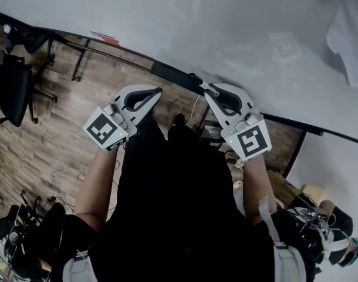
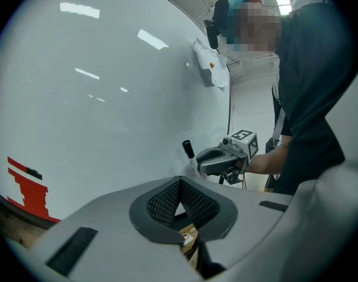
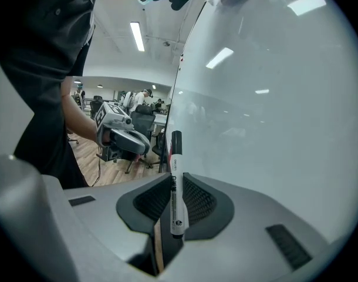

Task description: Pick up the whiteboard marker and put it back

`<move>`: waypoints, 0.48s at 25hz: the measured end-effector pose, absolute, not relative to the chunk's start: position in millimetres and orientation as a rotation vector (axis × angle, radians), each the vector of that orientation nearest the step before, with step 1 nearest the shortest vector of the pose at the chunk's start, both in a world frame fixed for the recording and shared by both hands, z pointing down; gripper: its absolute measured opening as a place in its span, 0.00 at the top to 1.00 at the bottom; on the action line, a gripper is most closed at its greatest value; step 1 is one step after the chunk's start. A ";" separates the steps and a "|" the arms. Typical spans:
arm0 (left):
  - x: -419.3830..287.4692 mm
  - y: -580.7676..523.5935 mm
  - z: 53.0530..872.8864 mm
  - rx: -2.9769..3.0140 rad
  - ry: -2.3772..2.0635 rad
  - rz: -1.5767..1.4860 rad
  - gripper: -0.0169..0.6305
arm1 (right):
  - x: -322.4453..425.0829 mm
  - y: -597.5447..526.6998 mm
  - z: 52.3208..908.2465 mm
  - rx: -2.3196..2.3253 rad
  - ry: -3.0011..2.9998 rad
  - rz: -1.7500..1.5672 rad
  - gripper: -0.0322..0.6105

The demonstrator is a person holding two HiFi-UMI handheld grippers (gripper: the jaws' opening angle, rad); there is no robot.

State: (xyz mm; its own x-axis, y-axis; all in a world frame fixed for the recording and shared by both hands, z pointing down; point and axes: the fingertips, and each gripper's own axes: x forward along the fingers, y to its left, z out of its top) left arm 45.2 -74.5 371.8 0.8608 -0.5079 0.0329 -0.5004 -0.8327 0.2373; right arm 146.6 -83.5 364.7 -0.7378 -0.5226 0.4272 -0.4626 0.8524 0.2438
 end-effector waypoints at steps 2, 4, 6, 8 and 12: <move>44.7 -73.9 373.9 2.796 -0.771 -0.045 0.95 | 148.1 -84.8 373.6 0.722 -2.489 -0.171 0.84; 43.5 -73.2 375.3 2.793 -0.774 -0.043 0.95 | 148.5 -85.0 381.5 0.719 -2.445 -0.178 0.84; 42.1 -72.9 375.7 2.790 -0.778 -0.043 0.95 | 148.3 -85.3 388.8 0.710 -2.400 -0.196 0.84; 40.4 -73.0 376.1 2.788 -0.781 -0.043 0.95 | 147.2 -85.8 396.8 0.697 -2.347 -0.232 0.84; 35.6 -72.5 378.4 2.781 -0.791 -0.038 0.95 | 142.4 -87.1 412.4 0.689 -2.300 -0.264 0.84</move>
State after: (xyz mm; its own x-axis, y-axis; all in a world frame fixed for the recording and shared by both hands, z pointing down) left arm 35.6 -72.5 378.4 0.8524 -0.5211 0.0431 -0.5147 -0.8216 0.2452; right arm 142.4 -87.1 412.4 -0.6053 -0.5474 0.5780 -0.4021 0.8369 0.3715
